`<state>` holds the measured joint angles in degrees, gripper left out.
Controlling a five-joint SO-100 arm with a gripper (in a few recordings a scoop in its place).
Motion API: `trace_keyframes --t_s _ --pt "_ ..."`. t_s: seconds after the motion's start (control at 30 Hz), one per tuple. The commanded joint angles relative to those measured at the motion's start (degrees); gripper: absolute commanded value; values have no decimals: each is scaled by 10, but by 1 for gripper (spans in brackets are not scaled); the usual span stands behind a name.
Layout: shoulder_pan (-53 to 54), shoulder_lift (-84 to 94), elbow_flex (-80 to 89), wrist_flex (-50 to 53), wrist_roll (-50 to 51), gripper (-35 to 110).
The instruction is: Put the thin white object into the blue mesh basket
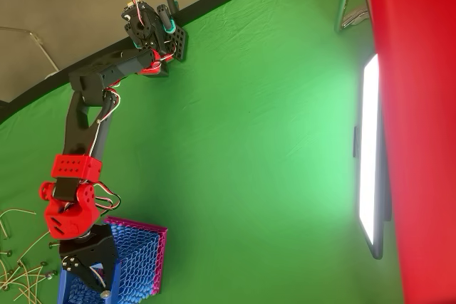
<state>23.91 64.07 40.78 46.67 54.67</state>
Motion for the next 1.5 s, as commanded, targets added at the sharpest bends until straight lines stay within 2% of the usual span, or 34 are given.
trace_keyframes --t_s 0.0,0.33,0.7,1.2,1.47 --pt "10 47 9 -14 7 0" --pt "26 4 -16 -76 -3 0" --pt "41 -90 -81 -214 -29 0" --pt "-11 -120 -102 -246 15 0" --pt "5 -123 -94 -253 83 0"
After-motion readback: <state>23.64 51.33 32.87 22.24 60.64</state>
